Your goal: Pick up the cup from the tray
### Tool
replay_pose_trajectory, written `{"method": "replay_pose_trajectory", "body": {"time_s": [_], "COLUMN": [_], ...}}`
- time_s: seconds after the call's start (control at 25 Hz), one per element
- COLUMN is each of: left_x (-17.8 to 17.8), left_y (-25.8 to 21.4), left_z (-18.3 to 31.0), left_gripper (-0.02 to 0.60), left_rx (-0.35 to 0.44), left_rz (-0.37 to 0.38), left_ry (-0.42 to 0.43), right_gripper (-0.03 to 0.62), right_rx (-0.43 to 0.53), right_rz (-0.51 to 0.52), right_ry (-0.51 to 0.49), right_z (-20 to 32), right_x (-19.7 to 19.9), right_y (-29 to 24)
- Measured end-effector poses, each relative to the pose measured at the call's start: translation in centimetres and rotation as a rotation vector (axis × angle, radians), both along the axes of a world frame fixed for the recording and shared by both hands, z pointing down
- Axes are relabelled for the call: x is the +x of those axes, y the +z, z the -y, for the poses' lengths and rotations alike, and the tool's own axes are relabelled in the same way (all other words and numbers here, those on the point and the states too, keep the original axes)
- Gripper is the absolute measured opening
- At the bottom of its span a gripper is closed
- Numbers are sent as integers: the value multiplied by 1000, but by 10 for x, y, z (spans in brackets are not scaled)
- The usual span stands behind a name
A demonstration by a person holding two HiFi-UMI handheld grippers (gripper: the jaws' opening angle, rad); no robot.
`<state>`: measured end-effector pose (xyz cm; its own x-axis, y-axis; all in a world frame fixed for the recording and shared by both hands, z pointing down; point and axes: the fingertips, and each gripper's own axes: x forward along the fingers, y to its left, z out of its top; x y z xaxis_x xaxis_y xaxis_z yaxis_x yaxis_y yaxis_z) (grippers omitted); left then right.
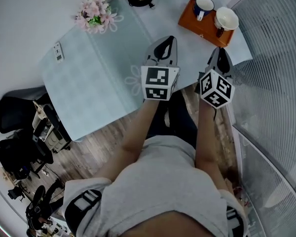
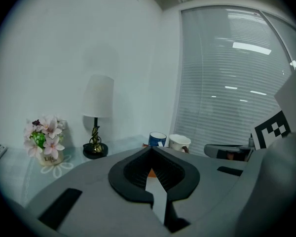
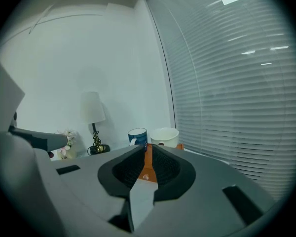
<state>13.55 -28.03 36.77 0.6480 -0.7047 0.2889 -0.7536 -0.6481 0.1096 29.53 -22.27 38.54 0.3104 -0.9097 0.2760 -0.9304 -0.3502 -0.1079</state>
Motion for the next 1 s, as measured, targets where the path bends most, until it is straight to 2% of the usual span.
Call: {"method": "replay_pose_trajectory", "body": {"time_s": [0.2, 0.28, 0.64, 0.8, 1.0], "left_x": [29, 39, 61, 61, 63], "left_y": [10, 15, 39, 41, 51], "left_z": [22, 29, 48, 50, 50], "left_gripper": [6, 6, 6, 5, 6], "left_rx": [-14, -21, -38, -44, -67], "left_rz": [22, 32, 88, 102, 104], "left_ry": [-4, -7, -30, -33, -22], "right_gripper": [17, 120, 123, 121, 83], "right_rx": [-20, -30, -94, -107, -97], "right_rz": [22, 44, 42, -19, -63], "right_ry": [-10, -25, -25, 12, 44], "right_z": [29, 39, 77, 83, 83], "right_x": [29, 36, 54, 60, 65], "right_y": [17, 24, 69, 75, 76]}}
